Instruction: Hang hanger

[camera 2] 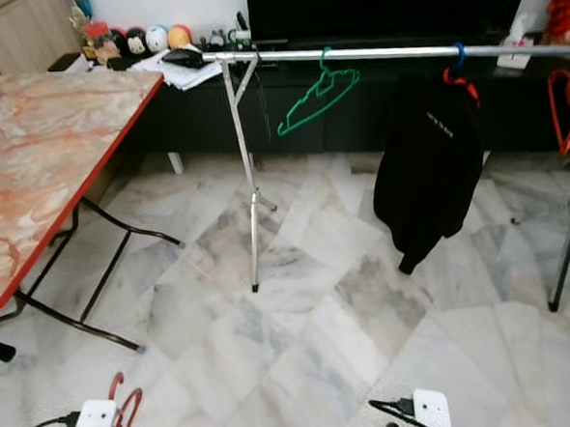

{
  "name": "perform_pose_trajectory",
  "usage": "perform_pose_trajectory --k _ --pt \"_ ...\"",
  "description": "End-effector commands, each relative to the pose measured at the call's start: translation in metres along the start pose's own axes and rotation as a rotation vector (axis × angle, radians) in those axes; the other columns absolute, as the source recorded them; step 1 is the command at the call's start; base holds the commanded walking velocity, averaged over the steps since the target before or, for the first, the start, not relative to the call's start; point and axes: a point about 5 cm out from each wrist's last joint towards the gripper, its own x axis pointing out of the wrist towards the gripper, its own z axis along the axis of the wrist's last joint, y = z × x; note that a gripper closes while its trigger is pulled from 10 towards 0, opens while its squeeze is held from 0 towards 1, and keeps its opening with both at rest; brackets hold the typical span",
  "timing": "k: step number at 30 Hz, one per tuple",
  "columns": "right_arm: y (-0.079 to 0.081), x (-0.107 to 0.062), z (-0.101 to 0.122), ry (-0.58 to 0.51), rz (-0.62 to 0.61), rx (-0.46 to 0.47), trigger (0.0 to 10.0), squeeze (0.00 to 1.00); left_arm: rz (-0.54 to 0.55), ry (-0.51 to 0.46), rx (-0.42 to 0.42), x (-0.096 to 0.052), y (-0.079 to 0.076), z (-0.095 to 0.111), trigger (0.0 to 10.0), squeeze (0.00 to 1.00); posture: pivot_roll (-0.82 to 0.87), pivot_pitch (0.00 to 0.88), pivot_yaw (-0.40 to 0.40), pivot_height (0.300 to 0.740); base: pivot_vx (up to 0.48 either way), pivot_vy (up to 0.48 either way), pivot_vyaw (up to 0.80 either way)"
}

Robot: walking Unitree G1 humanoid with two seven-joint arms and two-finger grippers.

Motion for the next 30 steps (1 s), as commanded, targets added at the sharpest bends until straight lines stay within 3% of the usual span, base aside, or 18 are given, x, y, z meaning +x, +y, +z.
perform_pose_trajectory --k 1,8,15,24,30 --pt "0.002 0.0 0.0 0.007 0.014 -0.035 10.0 0.0 0.021 0.015 -0.041 -0.001 0.002 -0.008 10.0 0.0 -0.1 0.0 -0.056 0.74 0.0 0.0 0.0" --pt "0.014 0.004 0.011 -0.012 0.03 -0.078 10.0 0.0 0.04 0.028 -0.062 -0.003 0.003 -0.02 10.0 0.0 -0.09 0.0 -0.049 0.74 0.0 0.0 0.0" --pt "0.02 0.005 0.012 -0.026 0.029 -0.077 10.0 0.0 0.026 0.041 -0.028 -0.003 -0.003 -0.024 10.0 0.0 -0.14 0.0 -0.011 0.74 0.0 -0.11 0.0" --pt "0.013 0.001 -0.008 0.012 0.006 -0.038 10.0 0.0 -0.003 0.021 -0.007 -0.002 -0.013 -0.015 10.0 0.0 -0.16 0.0 -0.009 0.74 0.0 -0.298 0.0" --pt "0.011 0.0 -0.01 0.019 0.003 -0.031 10.0 0.0 -0.005 0.021 -0.012 -0.002 -0.014 -0.016 10.0 0.0 -0.15 0.0 -0.019 0.74 0.0 -0.352 0.0"
